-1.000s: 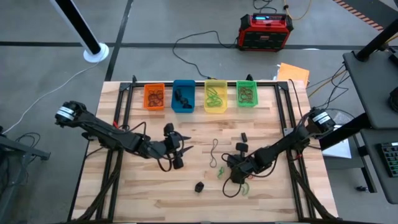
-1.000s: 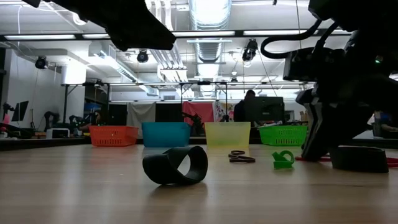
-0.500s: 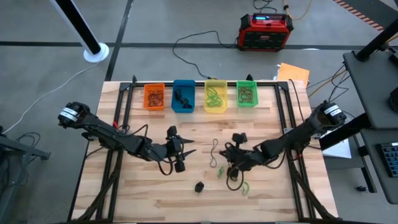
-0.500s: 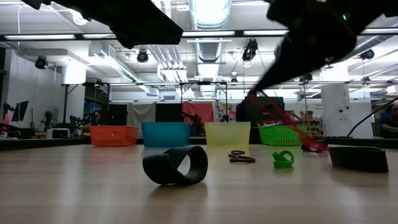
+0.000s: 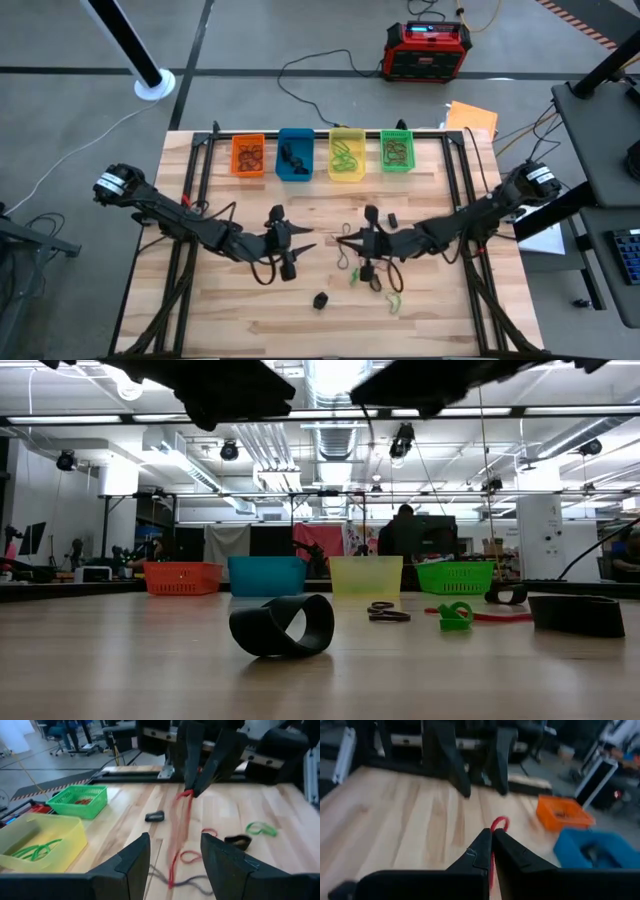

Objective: Sort rubber bands into baskets
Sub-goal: Put the red rubber band into the green bin

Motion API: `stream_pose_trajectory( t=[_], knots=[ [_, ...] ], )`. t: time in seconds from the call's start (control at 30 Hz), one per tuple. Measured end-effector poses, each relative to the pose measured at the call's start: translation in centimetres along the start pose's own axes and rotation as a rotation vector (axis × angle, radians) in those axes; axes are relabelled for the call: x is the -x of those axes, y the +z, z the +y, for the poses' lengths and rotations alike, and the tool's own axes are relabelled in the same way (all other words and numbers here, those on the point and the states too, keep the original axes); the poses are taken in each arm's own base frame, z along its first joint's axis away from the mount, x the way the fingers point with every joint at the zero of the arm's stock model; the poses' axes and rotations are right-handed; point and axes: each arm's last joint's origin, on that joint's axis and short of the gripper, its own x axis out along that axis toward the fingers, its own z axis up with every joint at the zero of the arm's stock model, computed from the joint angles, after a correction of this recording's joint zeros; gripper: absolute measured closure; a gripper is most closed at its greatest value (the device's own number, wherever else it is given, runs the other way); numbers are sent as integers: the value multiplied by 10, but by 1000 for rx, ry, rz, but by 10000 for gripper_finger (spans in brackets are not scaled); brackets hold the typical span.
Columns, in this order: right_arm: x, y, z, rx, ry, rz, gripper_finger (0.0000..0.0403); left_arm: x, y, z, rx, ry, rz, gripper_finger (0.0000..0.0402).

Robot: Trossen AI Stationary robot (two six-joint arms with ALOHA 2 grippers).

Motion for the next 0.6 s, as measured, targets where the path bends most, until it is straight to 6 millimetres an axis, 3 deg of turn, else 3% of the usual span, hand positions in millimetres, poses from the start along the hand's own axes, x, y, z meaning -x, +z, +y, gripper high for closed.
stream_pose_trajectory(
  t=[0.27, 0.6],
  knots=[
    [-15, 9, -16, -5, 85, -166, 394, -1, 5, 3, 27, 28, -44, 229],
    [-30, 7, -25, 3, 154, -293, 394, -2, 5, 4, 13, 83, -47, 147]
  ],
)
